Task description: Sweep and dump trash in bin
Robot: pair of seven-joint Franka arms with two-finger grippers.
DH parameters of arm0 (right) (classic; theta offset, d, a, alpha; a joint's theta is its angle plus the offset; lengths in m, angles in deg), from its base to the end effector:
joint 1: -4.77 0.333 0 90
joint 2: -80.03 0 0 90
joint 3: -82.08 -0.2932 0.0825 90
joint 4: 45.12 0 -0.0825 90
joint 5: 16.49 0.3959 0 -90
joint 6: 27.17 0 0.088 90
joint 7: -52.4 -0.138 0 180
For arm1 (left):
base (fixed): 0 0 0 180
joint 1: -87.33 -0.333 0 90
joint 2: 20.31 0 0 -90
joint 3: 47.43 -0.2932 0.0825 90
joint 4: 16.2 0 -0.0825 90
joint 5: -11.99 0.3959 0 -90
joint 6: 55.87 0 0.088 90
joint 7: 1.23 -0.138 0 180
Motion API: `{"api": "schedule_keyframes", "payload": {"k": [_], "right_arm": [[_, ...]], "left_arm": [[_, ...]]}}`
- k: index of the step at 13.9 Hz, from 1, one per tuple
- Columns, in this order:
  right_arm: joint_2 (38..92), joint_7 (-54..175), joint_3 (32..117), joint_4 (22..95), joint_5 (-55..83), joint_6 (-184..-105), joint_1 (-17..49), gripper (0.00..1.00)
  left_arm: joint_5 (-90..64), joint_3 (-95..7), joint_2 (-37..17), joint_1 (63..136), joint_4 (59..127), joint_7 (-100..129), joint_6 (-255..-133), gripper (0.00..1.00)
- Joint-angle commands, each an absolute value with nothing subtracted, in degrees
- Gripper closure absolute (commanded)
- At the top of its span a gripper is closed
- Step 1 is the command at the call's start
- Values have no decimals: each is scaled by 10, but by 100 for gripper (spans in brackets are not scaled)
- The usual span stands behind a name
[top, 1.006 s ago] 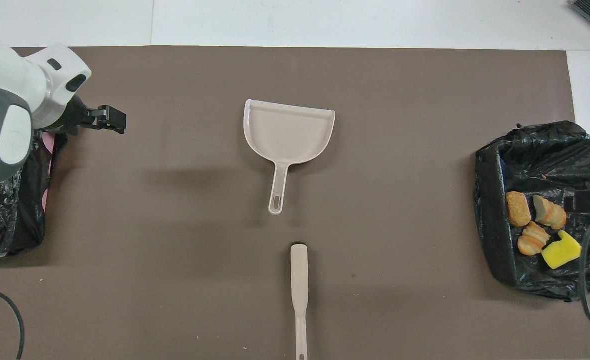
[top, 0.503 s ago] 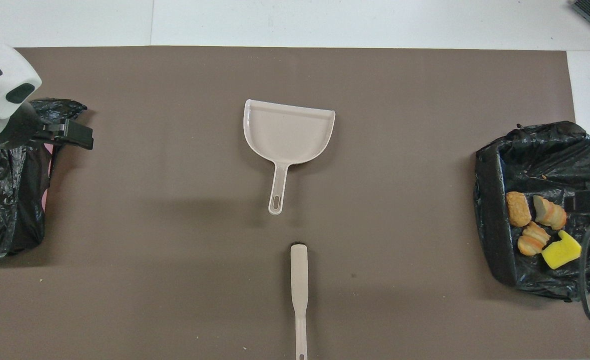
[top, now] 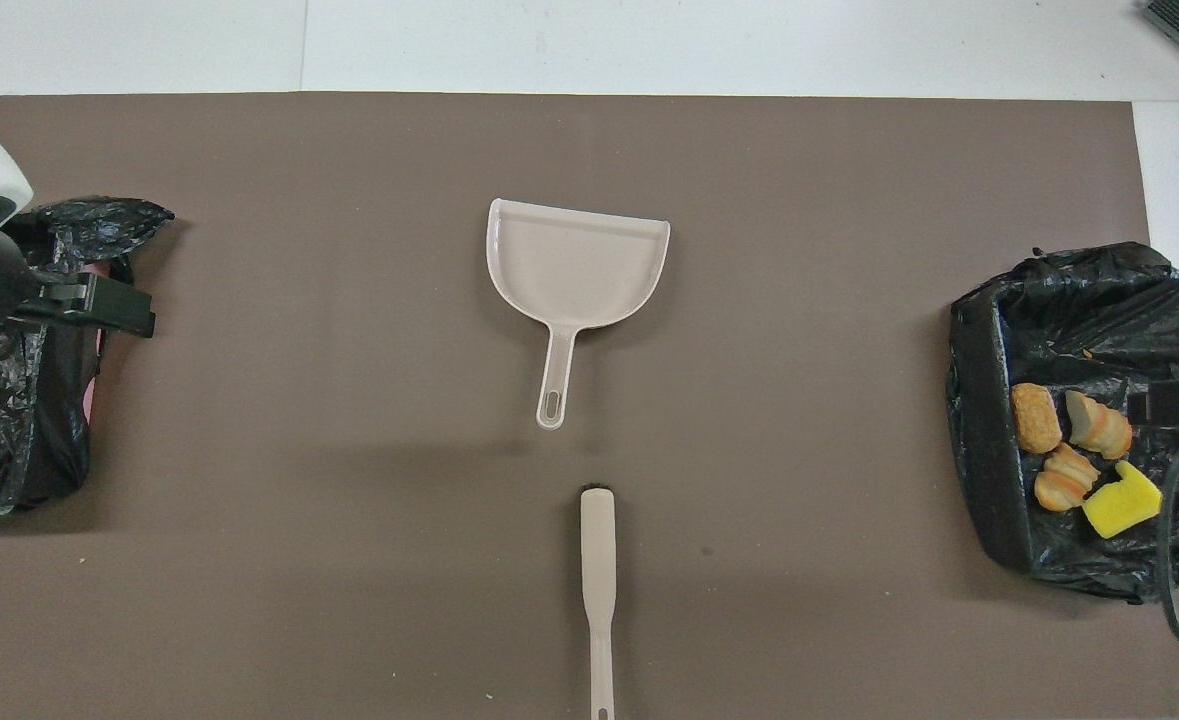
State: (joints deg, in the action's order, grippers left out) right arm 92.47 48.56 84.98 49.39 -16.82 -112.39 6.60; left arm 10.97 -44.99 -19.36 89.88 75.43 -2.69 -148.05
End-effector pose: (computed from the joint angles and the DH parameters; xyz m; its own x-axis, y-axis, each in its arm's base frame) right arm 0.4935 -0.0128 0.6403 0.9949 -0.0855 0.0542 -0.0851 -0.9963 -0.0088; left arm 0.5712 -0.0521 0.5508 0.9937 -0.1117 -0.0065 -0.1115 -0.9936 0.0187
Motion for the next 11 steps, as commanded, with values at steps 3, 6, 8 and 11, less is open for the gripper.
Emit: {"api": "schedule_keyframes", "payload": {"k": [3,6,8,11], "right_arm": [[929,502,850,494,-170,-1120,63,0],[929,502,850,494,-171,-1120,63,0],[929,502,850,494,-171,-1120,63,0],[929,502,850,494,-170,-1120,63,0]], "left_arm": [[115,-449,-211,894,762,-31,-1452,0],[115,-450,-211,893,761,-31,-1452,0],[109,-453,-211,893,759,-32,-1453,0],[109,-454,-215,894,749,-33,-1439,0]]}}
